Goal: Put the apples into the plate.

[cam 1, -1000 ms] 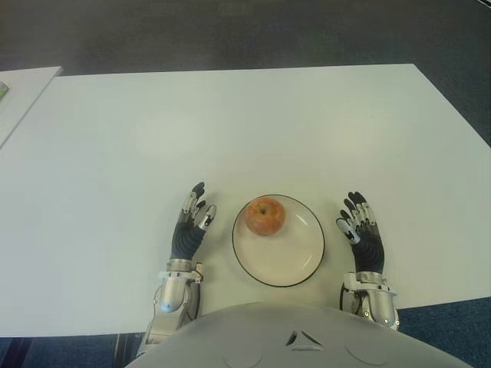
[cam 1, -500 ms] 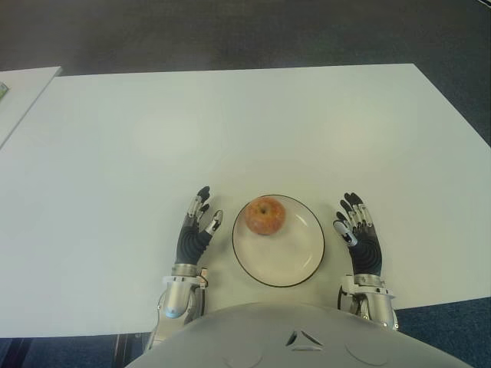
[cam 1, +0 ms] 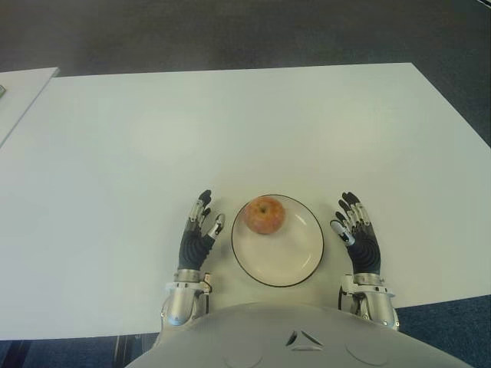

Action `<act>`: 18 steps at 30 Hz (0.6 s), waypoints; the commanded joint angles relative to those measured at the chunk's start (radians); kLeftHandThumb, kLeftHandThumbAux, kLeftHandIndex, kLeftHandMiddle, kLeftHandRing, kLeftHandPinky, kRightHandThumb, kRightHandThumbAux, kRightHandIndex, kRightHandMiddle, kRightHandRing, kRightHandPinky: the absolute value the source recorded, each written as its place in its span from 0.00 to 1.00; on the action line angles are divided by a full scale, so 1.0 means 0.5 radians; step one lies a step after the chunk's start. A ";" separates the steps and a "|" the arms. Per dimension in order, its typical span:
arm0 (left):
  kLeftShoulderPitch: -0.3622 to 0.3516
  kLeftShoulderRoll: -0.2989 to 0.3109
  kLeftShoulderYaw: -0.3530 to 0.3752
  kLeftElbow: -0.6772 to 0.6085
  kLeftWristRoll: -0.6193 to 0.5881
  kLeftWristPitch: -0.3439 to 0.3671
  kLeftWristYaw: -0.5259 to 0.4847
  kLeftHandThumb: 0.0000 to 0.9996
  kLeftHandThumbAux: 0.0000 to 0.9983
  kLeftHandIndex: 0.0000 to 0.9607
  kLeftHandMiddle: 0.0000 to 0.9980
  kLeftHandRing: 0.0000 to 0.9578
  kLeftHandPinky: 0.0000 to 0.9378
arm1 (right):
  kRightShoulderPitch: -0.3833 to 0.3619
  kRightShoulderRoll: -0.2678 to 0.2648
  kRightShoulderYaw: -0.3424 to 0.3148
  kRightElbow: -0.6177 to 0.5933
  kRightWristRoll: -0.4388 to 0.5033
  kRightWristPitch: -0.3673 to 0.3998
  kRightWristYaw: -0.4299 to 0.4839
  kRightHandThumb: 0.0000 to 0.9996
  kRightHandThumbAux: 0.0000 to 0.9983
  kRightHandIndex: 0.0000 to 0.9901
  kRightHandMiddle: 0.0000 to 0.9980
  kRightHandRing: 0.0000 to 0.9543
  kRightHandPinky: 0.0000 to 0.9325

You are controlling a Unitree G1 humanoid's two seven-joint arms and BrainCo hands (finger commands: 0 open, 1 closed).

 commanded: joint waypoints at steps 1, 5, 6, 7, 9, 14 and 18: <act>0.070 -0.054 -0.053 -0.055 0.050 0.027 0.041 0.03 0.61 0.03 0.08 0.07 0.05 | -0.011 -0.050 0.005 0.021 -0.005 0.039 0.042 0.19 0.55 0.00 0.00 0.00 0.00; 0.116 -0.083 -0.100 -0.111 0.053 0.020 0.037 0.04 0.61 0.03 0.08 0.07 0.06 | -0.026 -0.087 0.009 0.048 -0.004 0.015 0.079 0.19 0.54 0.00 0.00 0.00 0.00; 0.122 -0.087 -0.108 -0.121 0.052 0.021 0.036 0.04 0.62 0.03 0.08 0.07 0.06 | -0.029 -0.092 0.010 0.052 -0.005 0.010 0.083 0.18 0.54 0.00 0.00 0.00 0.00; 0.125 -0.091 -0.113 -0.129 0.040 0.025 0.031 0.05 0.62 0.03 0.09 0.07 0.06 | -0.036 -0.098 0.011 0.062 -0.010 0.001 0.087 0.18 0.53 0.00 0.00 0.00 0.00; 0.131 -0.097 -0.119 -0.142 0.016 0.042 0.024 0.05 0.62 0.04 0.09 0.07 0.05 | -0.053 -0.108 0.011 0.076 -0.024 -0.008 0.088 0.18 0.54 0.00 0.00 0.00 0.00; 0.158 -0.092 -0.124 -0.194 -0.008 0.110 0.014 0.06 0.61 0.06 0.10 0.07 0.03 | -0.077 -0.114 0.009 0.095 -0.054 -0.015 0.072 0.18 0.55 0.00 0.00 0.00 0.00; 0.163 -0.075 -0.122 -0.217 -0.023 0.145 0.004 0.05 0.59 0.06 0.10 0.06 0.02 | -0.089 -0.117 0.004 0.107 -0.049 -0.009 0.073 0.18 0.55 0.00 0.00 0.00 0.00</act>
